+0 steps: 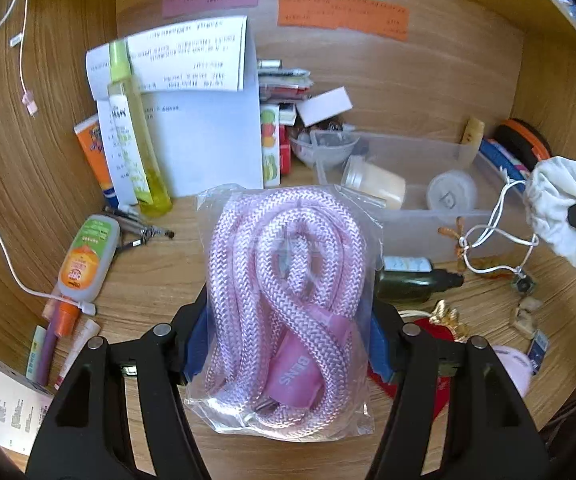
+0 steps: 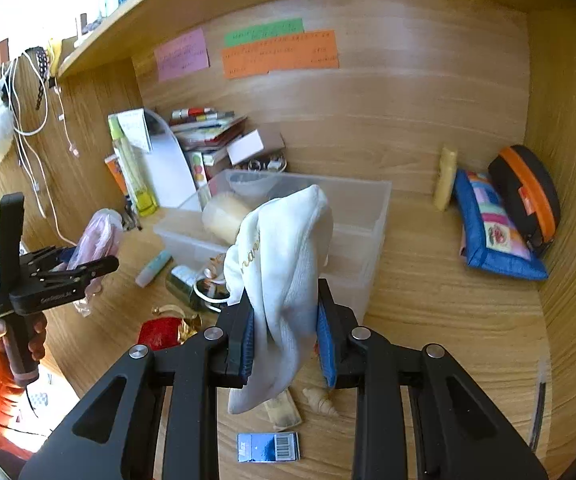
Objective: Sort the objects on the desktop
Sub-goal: 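Lift and carry the pink rope bag and white pouch over the clear box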
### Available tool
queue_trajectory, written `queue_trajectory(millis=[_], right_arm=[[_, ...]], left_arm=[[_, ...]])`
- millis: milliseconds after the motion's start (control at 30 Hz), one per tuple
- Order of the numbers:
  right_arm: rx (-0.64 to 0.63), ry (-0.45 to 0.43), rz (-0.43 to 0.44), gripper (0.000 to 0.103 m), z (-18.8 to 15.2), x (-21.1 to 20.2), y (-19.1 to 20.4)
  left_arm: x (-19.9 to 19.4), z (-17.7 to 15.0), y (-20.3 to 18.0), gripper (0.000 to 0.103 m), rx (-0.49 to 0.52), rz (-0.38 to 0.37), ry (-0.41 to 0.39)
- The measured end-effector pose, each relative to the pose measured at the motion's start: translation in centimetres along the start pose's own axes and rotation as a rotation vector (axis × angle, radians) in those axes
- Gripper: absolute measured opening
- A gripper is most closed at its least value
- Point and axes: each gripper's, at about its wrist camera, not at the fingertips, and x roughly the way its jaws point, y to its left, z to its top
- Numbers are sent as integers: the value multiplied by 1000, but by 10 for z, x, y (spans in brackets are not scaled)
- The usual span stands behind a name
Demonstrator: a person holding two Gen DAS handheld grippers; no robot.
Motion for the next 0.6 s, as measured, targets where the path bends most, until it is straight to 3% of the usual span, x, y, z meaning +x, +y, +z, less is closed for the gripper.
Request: queue_trajectory(millis=[600], right_arm=[[15, -57, -62, 24, 29, 0, -27]], left_arm=[[11, 38, -31, 64, 12, -76, -51]])
